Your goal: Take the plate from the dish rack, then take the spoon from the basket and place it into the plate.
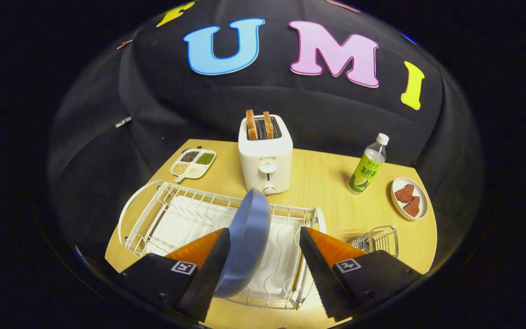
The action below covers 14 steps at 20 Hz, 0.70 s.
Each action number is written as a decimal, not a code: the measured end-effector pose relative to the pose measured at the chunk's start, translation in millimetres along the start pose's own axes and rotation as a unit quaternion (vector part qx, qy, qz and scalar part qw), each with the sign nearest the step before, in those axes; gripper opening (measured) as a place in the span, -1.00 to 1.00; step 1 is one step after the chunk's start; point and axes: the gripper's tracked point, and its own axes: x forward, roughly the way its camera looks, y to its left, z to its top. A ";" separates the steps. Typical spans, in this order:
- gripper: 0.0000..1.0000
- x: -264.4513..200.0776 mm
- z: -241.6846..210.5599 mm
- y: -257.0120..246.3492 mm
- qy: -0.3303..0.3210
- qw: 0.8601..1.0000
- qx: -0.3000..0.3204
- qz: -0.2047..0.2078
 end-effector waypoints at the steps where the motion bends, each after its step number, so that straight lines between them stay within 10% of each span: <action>1: 0.64 7.2 -3.9 4.2 0.012 1.000 0.009 0.002; 8: -0.16 19.4 -18.3 22.9 0.063 0.997 0.053 -0.006; 14: -0.26 6.1 -3.9 27.1 0.049 0.996 0.063 -0.041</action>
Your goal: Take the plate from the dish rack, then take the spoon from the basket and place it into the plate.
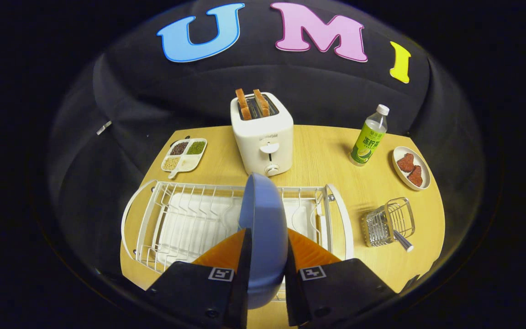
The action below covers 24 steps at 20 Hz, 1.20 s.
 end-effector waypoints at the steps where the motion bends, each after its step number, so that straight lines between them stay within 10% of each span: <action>1: -0.26 -3.1 3.5 0.6 -0.006 1.000 -0.005 -0.007; 9: -0.37 -21.6 29.4 -2.8 -0.055 0.995 -0.063 -0.045; 24: -0.46 -115.1 37.5 -77.7 -0.077 0.992 0.031 0.094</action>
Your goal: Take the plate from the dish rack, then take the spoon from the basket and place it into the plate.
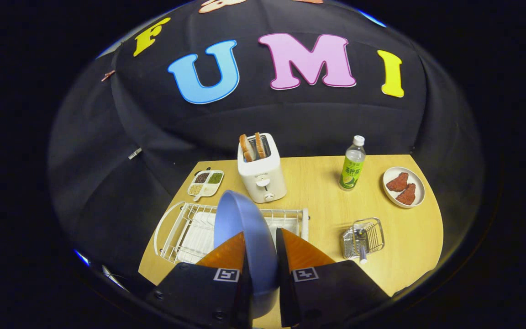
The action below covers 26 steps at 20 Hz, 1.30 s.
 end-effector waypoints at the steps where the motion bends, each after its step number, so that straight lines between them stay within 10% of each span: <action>1: -0.46 -13.9 -2.2 -11.2 0.001 1.000 0.012 0.005; 12: -0.46 -127.5 -118.8 -169.0 0.030 0.985 0.170 0.007; 26: -0.44 1.0 -191.0 -247.7 0.116 0.974 0.187 0.060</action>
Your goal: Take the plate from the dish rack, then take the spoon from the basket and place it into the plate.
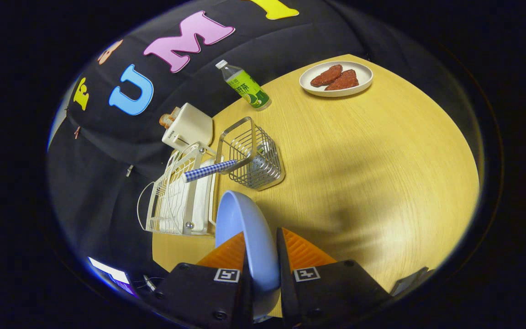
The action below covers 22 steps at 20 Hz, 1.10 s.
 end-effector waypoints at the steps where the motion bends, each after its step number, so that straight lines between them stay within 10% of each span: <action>1: -0.43 5.3 -1.1 -3.0 0.007 1.000 -0.003 0.000; 4: -0.40 10.3 -5.4 -5.2 0.022 1.000 -0.008 0.013; 8: 0.96 4.7 0.3 -8.7 0.000 0.999 -0.053 0.011; 16: 0.97 -72.4 74.2 53.0 -0.176 0.940 -0.293 0.021; 22: 0.96 -66.4 83.3 89.1 -0.197 0.916 -0.346 0.045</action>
